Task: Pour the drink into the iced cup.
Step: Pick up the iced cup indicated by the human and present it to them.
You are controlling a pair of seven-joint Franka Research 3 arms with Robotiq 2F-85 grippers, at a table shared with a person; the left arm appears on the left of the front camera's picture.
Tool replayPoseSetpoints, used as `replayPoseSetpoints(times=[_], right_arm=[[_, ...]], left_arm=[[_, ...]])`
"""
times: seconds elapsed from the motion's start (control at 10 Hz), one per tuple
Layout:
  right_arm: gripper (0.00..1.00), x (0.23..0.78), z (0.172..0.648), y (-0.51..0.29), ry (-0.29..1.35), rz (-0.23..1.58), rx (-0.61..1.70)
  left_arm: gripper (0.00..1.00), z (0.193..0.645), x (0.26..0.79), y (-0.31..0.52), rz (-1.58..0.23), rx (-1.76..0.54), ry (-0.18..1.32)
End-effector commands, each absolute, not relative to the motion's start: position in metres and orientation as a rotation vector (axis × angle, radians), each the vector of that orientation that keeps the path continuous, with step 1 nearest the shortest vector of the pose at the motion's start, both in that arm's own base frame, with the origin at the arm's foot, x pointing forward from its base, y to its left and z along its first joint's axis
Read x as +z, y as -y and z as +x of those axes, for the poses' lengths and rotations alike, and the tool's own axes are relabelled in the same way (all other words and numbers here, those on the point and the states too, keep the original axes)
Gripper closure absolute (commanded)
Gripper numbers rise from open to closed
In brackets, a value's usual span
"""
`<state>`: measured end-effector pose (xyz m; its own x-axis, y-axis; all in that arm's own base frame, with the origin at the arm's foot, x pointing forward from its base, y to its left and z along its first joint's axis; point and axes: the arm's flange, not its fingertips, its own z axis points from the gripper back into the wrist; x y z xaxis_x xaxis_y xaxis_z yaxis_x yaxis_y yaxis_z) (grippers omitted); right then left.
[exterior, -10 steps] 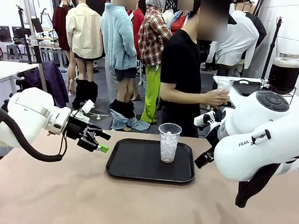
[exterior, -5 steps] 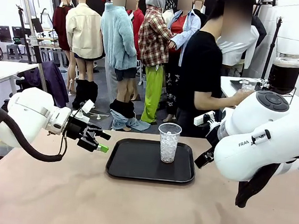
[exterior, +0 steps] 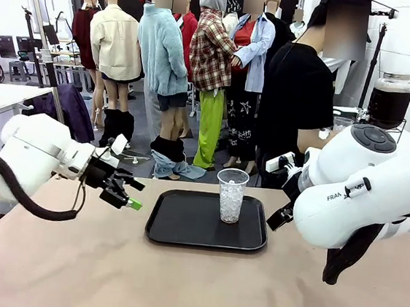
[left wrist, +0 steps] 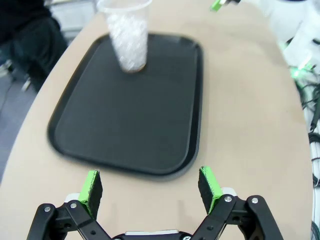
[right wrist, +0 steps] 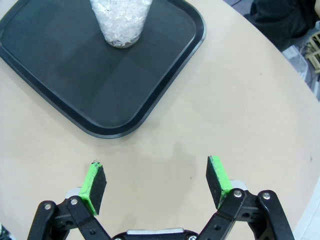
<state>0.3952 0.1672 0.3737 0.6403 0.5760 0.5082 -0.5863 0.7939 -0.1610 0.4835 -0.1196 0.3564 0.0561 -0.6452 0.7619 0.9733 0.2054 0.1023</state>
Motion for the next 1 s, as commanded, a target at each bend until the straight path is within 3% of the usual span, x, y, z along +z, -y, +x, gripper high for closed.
replayPoseSetpoints(times=[0.0,0.3,0.5,0.9], right_arm=[[0.0,0.373,0.395,-0.168,0.572,0.02,0.663],[0.0,0.373,0.395,-0.168,0.572,0.02,0.663],[0.0,0.373,0.395,-0.168,0.572,0.02,0.663],[0.0,0.373,0.395,-0.168,0.572,0.02,0.663]], left_arm=[[0.0,0.433,0.393,0.108,-0.226,-1.183,0.623],[0.0,0.385,0.417,0.067,0.023,-0.902,0.427],[0.0,0.36,0.428,0.054,0.052,-0.752,0.536],[0.0,0.362,0.419,0.05,0.131,-0.553,0.644]])
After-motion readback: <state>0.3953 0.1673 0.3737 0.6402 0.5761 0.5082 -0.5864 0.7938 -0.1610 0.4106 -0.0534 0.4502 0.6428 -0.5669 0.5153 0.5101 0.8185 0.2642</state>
